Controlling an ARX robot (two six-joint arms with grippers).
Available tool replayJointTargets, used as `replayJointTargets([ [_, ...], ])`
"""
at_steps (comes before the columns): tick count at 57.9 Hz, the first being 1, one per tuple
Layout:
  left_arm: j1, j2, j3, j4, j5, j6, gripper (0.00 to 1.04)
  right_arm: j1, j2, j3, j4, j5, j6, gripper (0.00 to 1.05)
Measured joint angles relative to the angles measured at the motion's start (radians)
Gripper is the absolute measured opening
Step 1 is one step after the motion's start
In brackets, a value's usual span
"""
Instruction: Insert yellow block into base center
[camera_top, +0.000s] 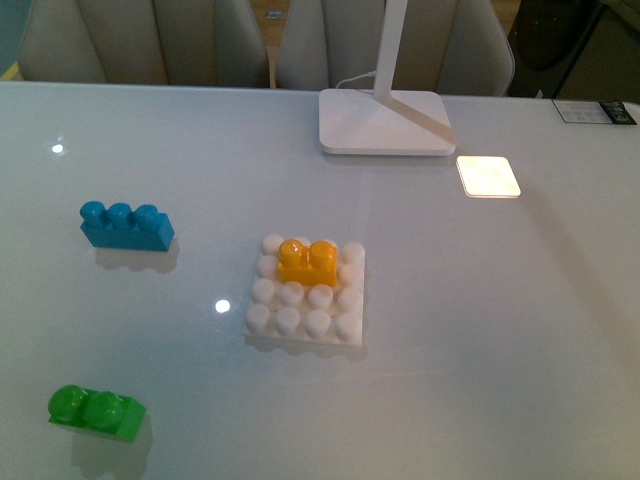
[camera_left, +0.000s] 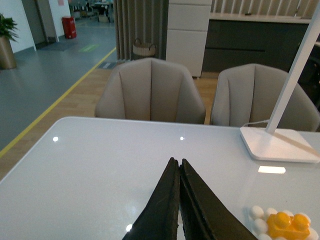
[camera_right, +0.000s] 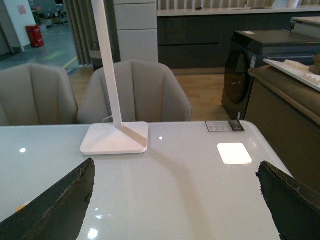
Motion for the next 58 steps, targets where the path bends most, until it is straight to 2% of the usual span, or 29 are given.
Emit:
replayJointTargets([
  [17,0.000,-0.012,0.000,-0.006,0.000,0.000,0.04,0.000,0.000,0.000,0.000,0.000,0.000,0.96],
  [21,0.000,-0.012,0.000,-0.006,0.000,0.000,0.20,0.000,0.000,0.000,0.000,0.000,0.000,0.96],
  [28,0.000,-0.012,0.000,-0.006,0.000,0.000,0.54,0.000,0.000,0.000,0.000,0.000,0.000,0.96],
  [41,0.000,-0.012,0.000,-0.006,0.000,0.000,0.97,0.000,0.000,0.000,0.000,0.000,0.000,0.96],
  [58,0.000,-0.012,0.000,-0.006,0.000,0.003,0.97,0.000,0.000,0.000,0.000,0.000,0.000,0.96],
])
